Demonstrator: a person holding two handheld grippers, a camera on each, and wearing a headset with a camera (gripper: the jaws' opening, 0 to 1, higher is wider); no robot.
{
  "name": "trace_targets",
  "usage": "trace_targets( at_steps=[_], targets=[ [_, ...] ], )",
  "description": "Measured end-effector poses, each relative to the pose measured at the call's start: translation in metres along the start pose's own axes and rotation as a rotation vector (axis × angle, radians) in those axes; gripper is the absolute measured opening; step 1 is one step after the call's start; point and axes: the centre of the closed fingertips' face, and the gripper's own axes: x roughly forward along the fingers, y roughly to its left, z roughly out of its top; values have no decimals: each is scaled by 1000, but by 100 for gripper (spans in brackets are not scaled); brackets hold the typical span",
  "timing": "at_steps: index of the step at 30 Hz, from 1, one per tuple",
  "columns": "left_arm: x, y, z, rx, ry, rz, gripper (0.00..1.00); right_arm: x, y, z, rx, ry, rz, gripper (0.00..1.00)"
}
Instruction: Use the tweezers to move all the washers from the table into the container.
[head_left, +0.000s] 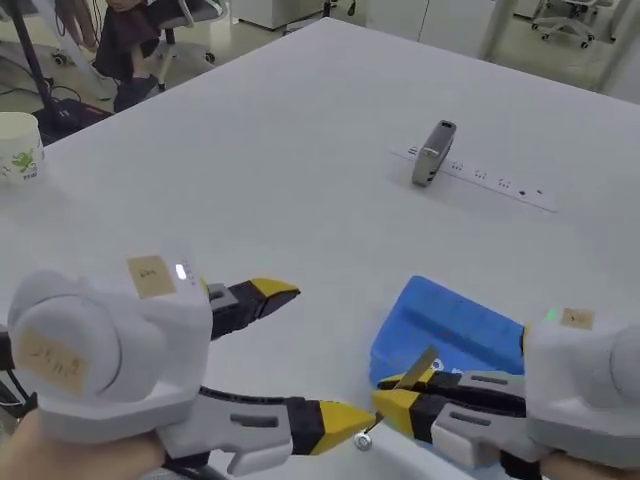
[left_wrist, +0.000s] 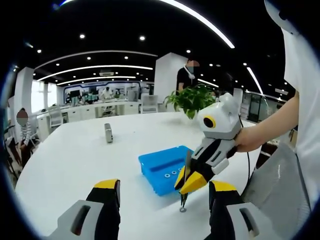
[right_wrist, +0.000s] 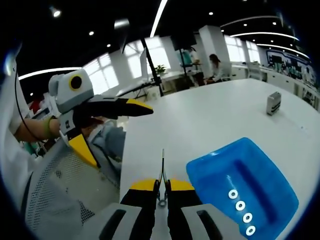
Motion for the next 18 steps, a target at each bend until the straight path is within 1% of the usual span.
trace_targets(
  at_steps=[6,8,10,15,18],
  targets=[
    [0,-1,-1,1,3,-4,72,4,4,-5,-2,15,14,4],
    [1,-2,-1,3,7,-9,72,6,5,-8,-12,28,18,4],
    [1,-3,-2,7,11,-14,72,7,7,-10,-34,42,15,4],
    [1,-4,-3,10,14,-17,72,9,11,-10,-61,47,21,4],
    [2,-5,-3,14,17,-24,72,9,16,-11,-102,56,20,4]
  ],
)
